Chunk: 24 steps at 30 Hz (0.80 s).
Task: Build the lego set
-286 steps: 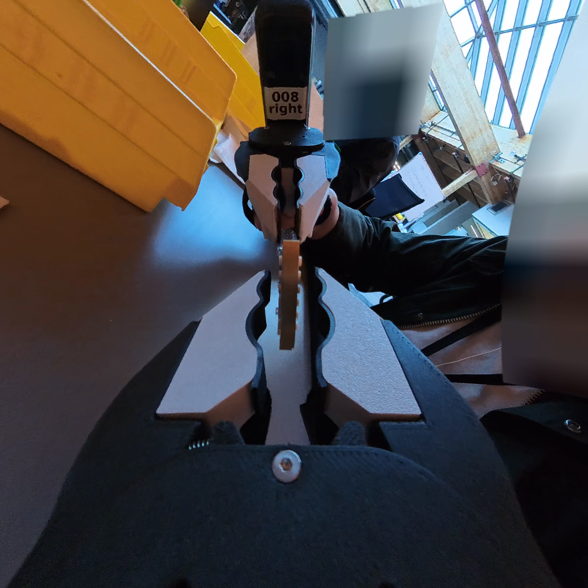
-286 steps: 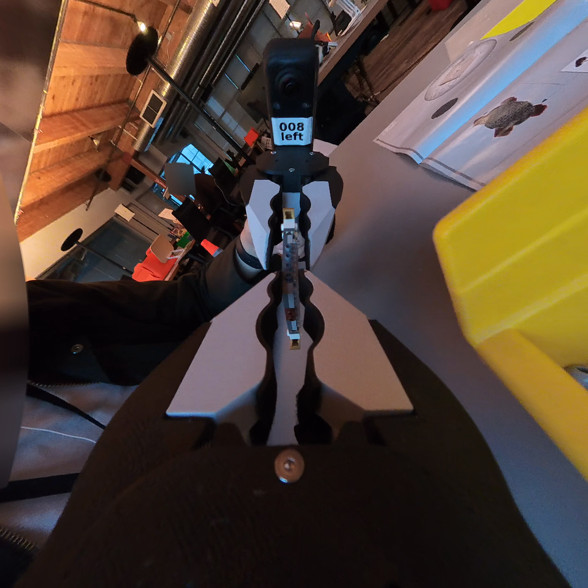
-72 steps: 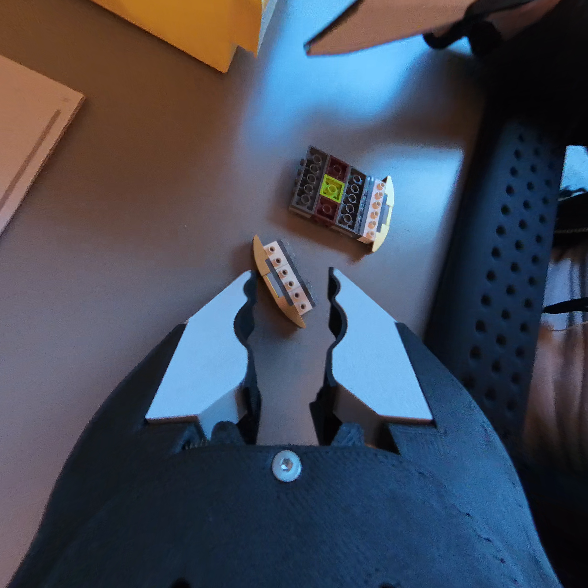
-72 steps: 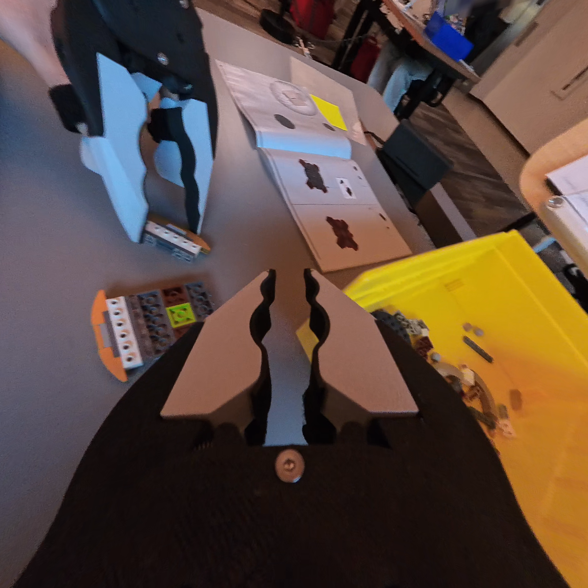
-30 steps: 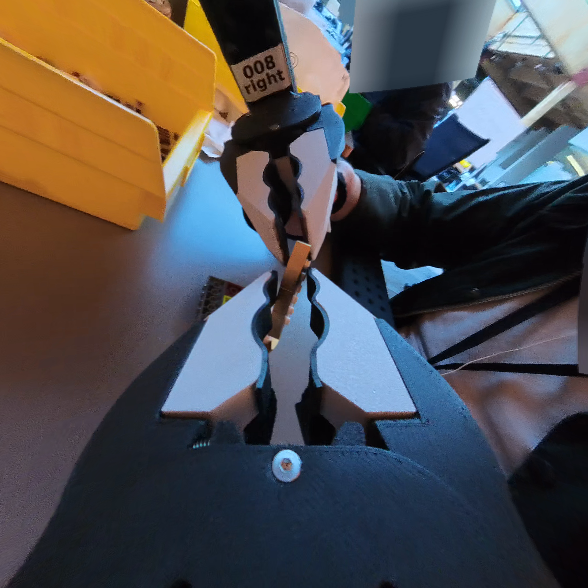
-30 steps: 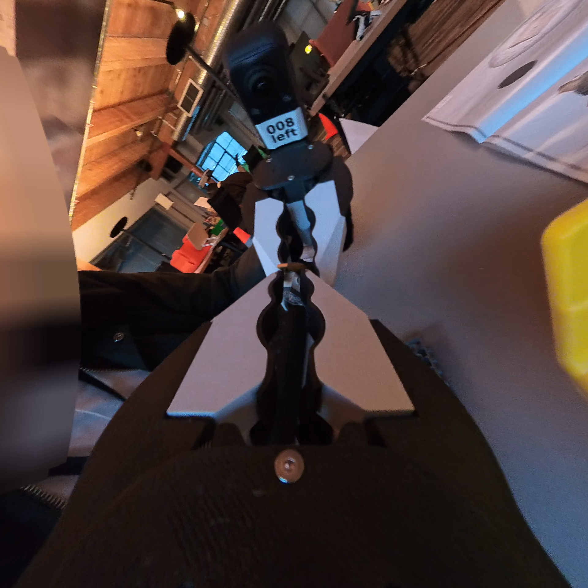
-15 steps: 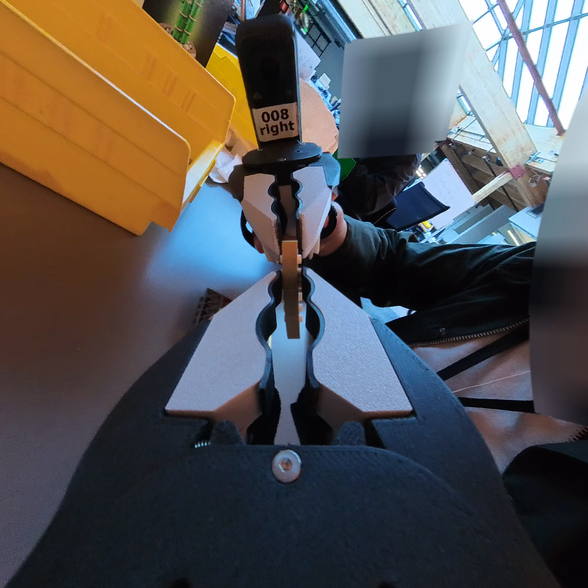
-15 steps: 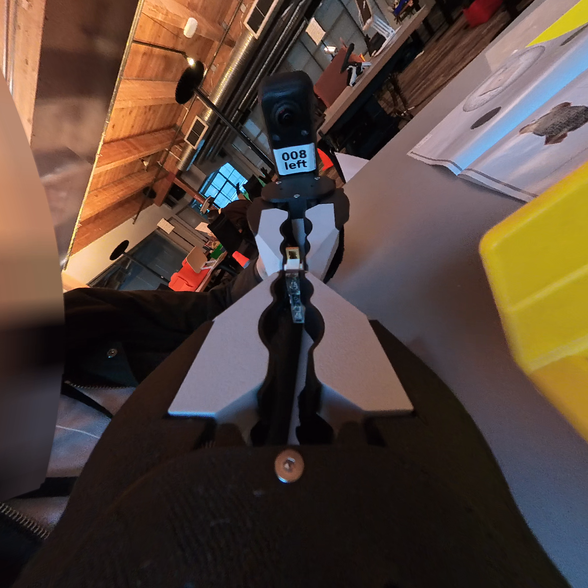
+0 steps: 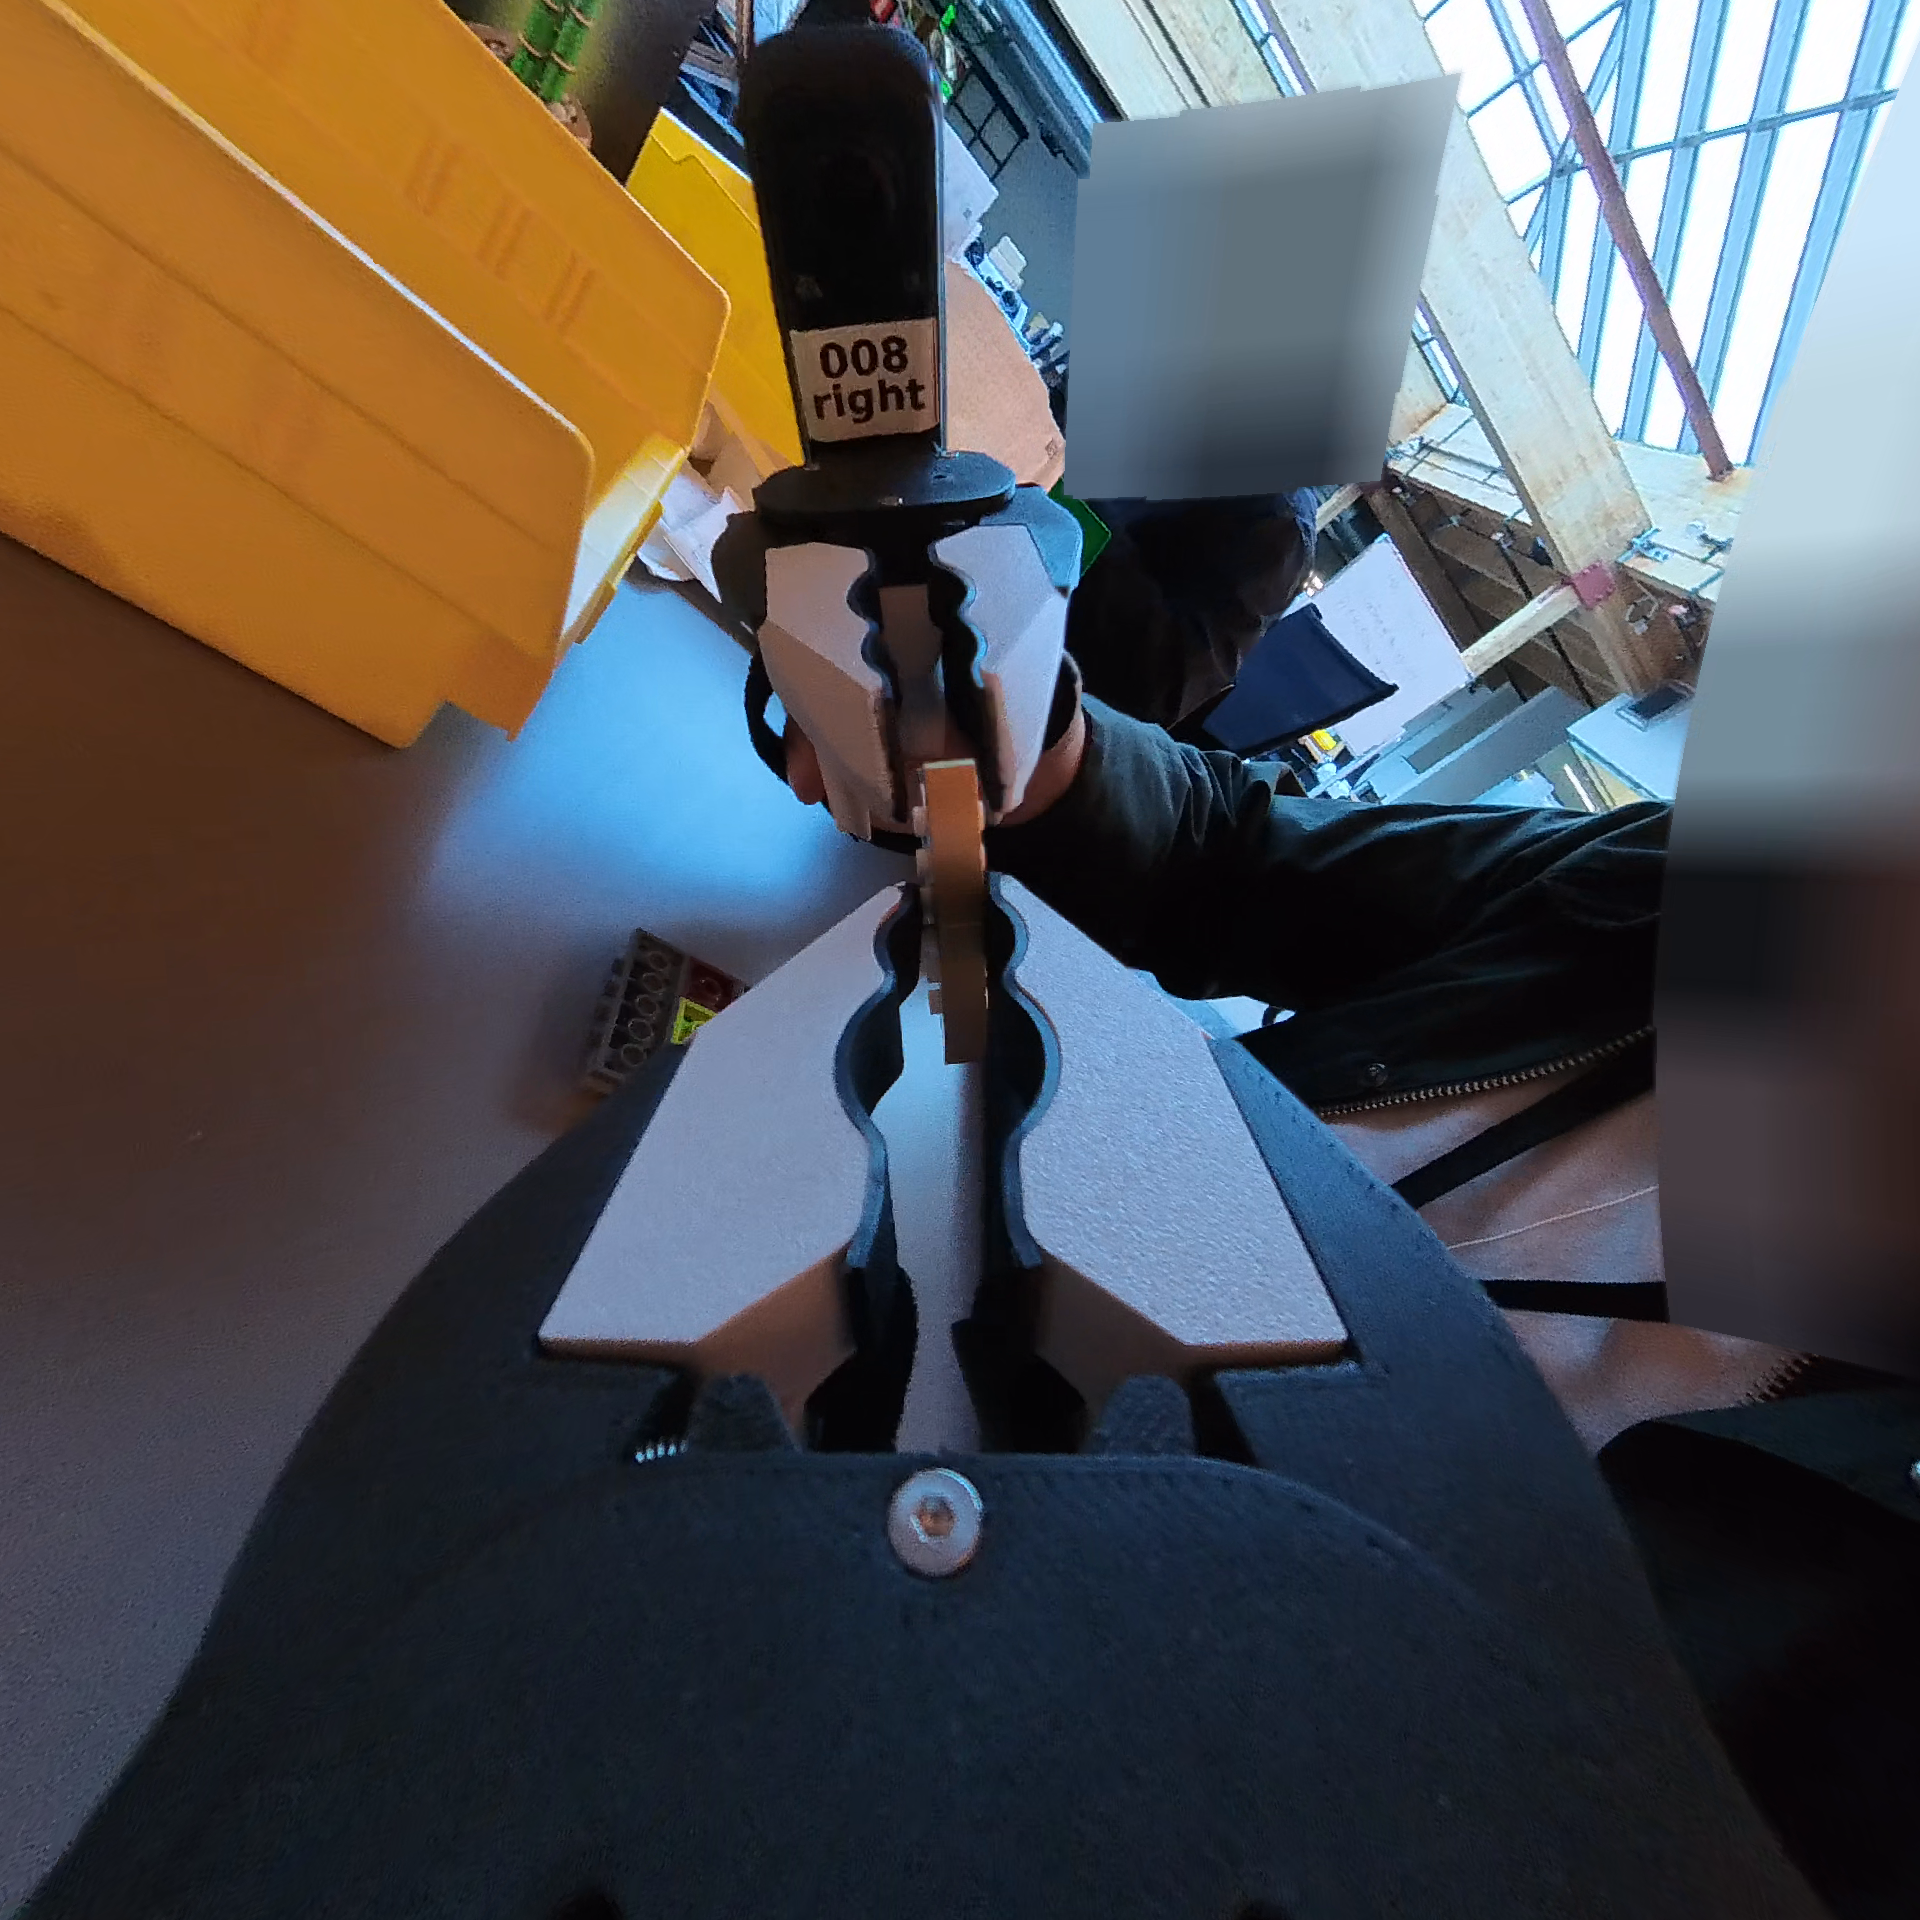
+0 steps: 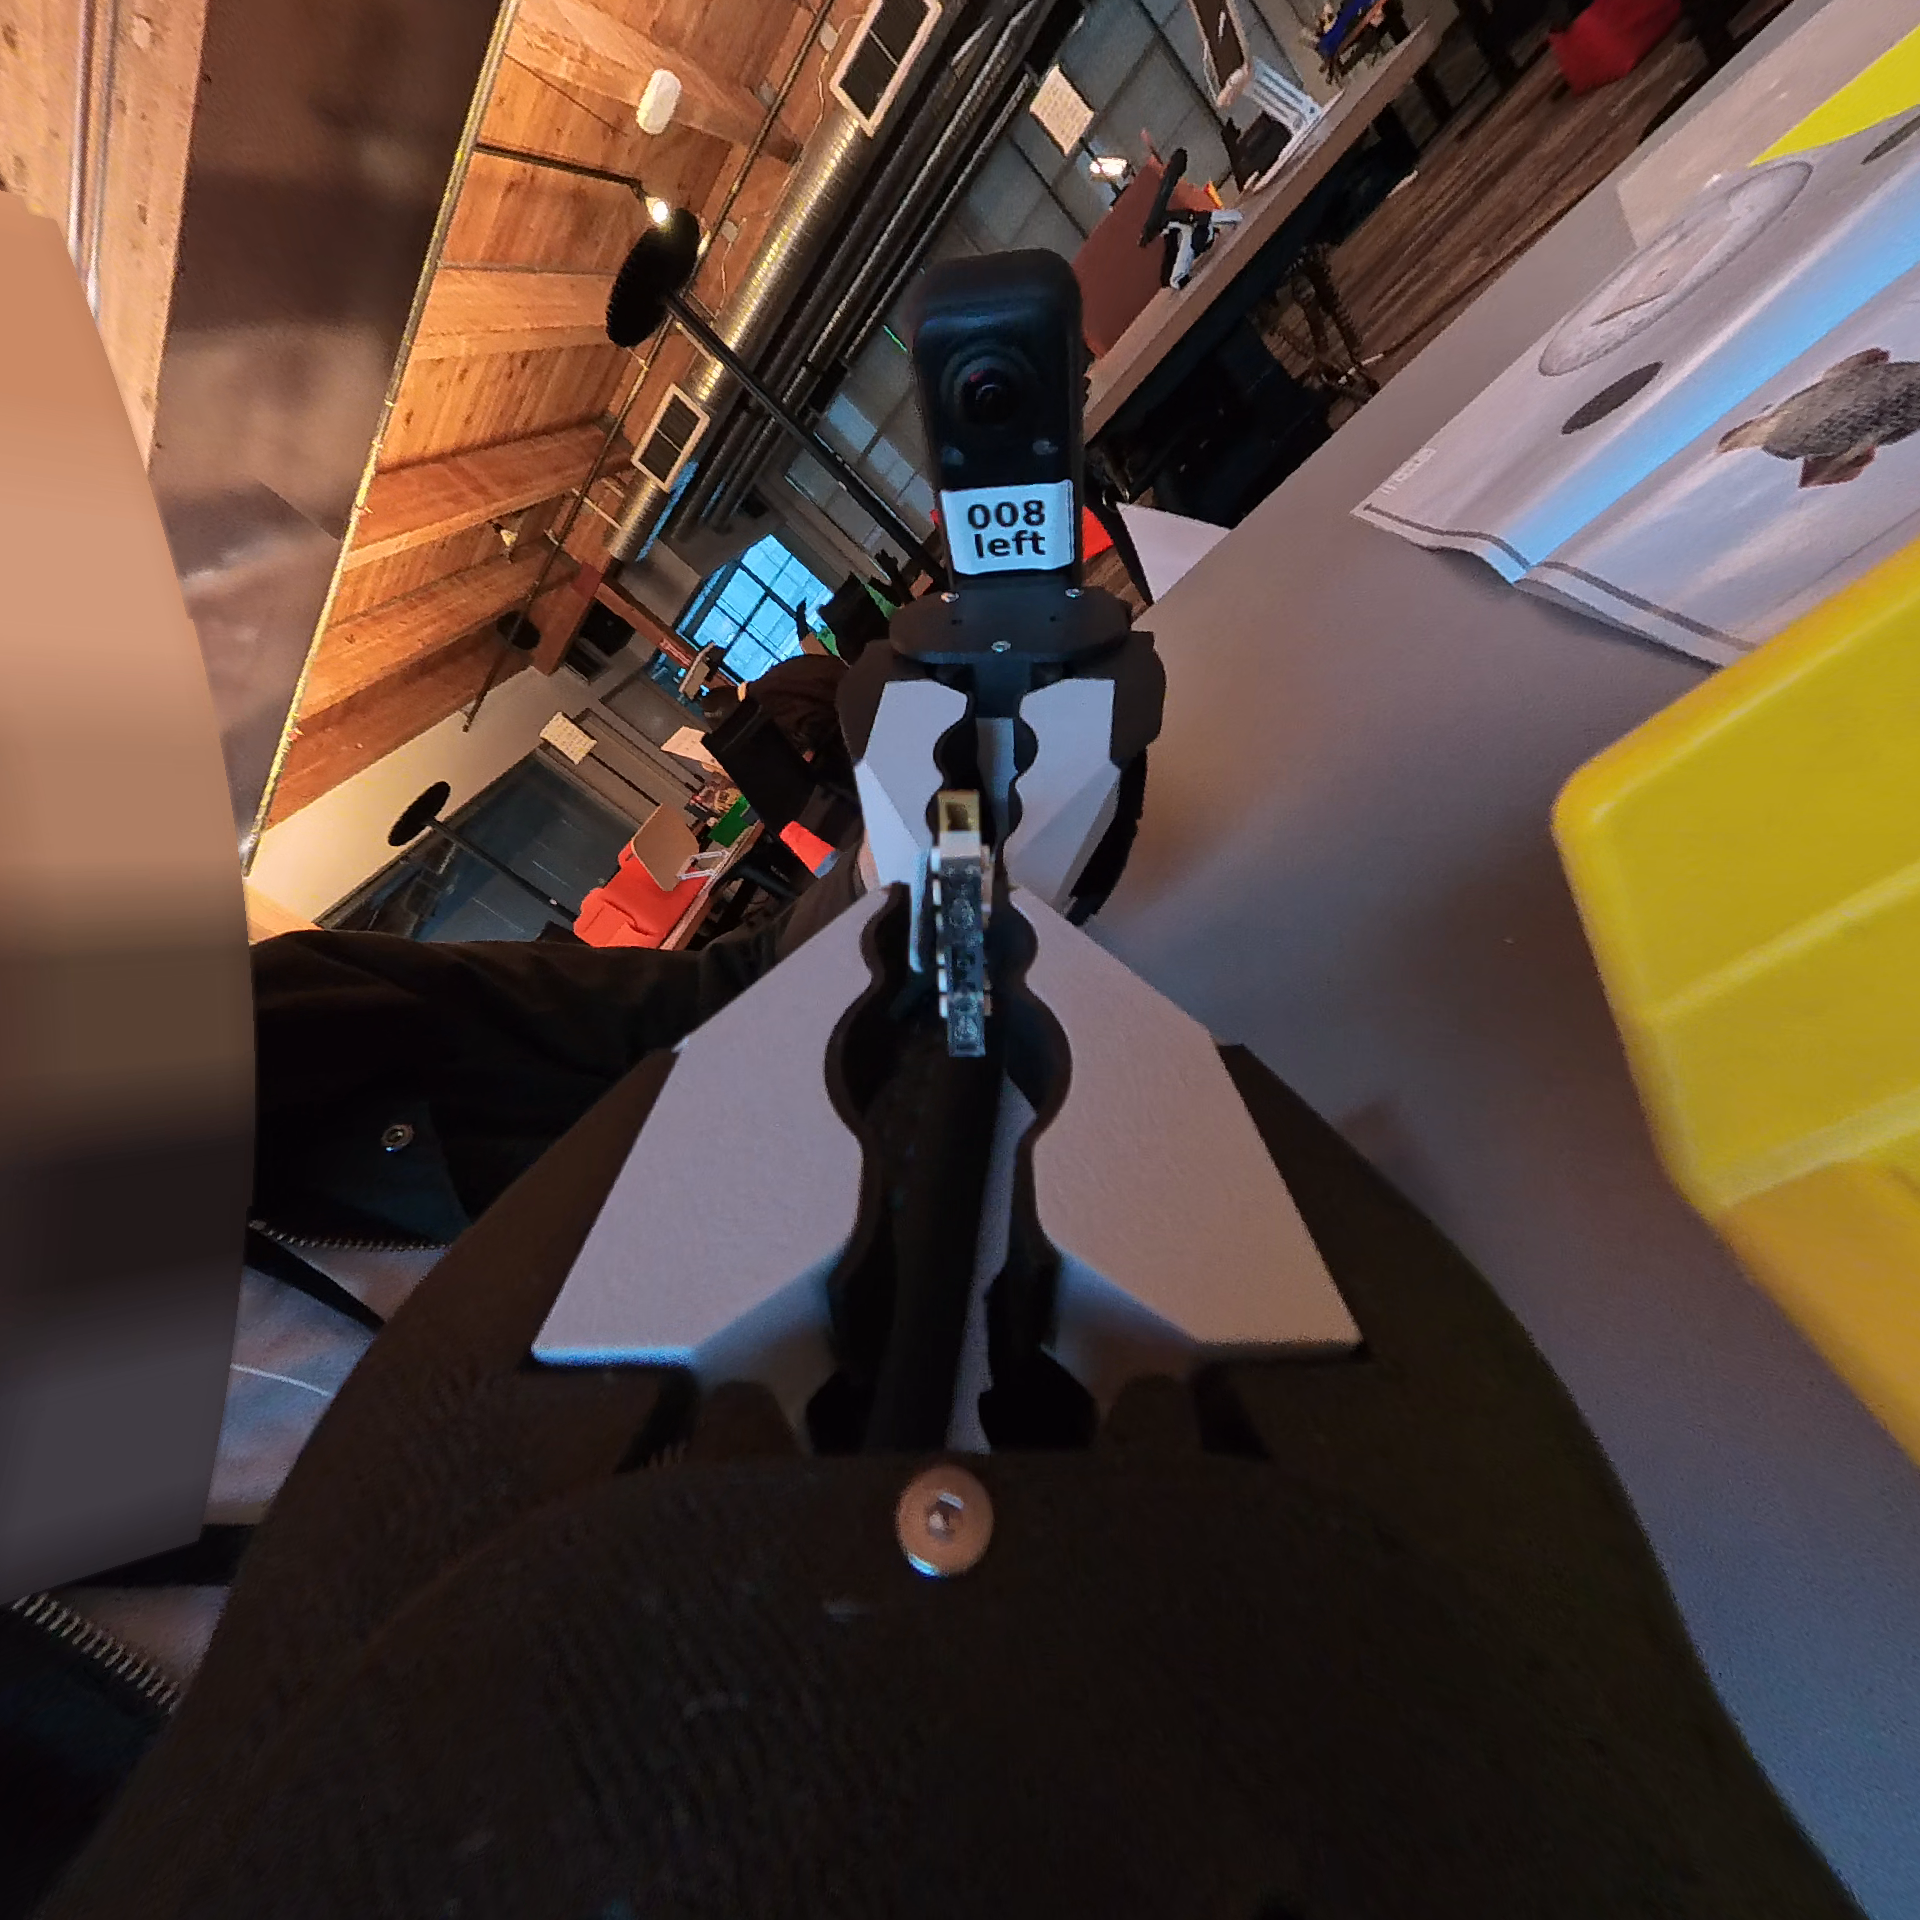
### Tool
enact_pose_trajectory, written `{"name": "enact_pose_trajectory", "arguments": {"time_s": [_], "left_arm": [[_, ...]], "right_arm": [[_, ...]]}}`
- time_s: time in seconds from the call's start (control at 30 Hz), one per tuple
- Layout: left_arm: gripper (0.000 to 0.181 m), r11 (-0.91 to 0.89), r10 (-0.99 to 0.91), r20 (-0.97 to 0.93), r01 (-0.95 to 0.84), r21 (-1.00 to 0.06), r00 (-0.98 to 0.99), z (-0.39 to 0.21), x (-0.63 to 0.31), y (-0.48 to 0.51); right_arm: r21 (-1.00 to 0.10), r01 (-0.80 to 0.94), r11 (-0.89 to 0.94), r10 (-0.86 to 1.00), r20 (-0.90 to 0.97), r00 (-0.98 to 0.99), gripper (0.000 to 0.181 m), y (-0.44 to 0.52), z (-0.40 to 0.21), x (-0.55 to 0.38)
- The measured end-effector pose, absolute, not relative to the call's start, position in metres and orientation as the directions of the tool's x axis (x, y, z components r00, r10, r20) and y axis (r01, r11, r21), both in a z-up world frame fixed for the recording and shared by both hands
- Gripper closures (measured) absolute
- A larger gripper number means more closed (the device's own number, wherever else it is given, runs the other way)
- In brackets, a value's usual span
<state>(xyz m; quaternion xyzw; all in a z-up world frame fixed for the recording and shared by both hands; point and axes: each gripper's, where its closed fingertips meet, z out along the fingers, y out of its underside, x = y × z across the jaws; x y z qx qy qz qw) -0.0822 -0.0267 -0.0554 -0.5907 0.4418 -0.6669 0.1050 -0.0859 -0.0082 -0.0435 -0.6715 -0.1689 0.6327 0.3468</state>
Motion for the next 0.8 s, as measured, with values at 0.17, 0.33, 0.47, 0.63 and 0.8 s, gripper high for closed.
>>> {"name": "enact_pose_trajectory", "arguments": {"time_s": [0.17,0.33,0.47,0.63,0.8], "left_arm": [[0.171,-0.609,-0.637,0.716,-0.383,-0.695,-0.286,-0.054,-0.083,-0.026],[0.171,-0.607,-0.631,0.721,-0.395,-0.689,-0.288,-0.055,-0.082,-0.028],[0.171,-0.616,-0.597,0.733,-0.399,-0.680,-0.327,-0.050,-0.084,-0.034],[0.172,-0.642,-0.485,0.755,-0.405,-0.650,-0.442,-0.033,-0.091,-0.047],[0.172,-0.671,-0.404,0.768,-0.409,-0.618,-0.497,-0.023,-0.096,-0.049]], "right_arm": [[-0.711,-0.162,-0.685,0.690,-0.703,0.171,0.171,-0.011,-0.050,-0.091],[-0.709,-0.185,-0.681,0.690,-0.705,0.165,0.176,-0.009,-0.047,-0.089],[-0.695,-0.168,-0.699,0.683,-0.719,0.128,0.176,-0.014,-0.044,-0.091],[-0.679,-0.153,-0.718,0.686,-0.728,0.015,0.176,-0.027,-0.029,-0.095],[-0.636,-0.220,-0.740,0.667,-0.736,-0.119,0.176,-0.031,-0.007,-0.087]]}}
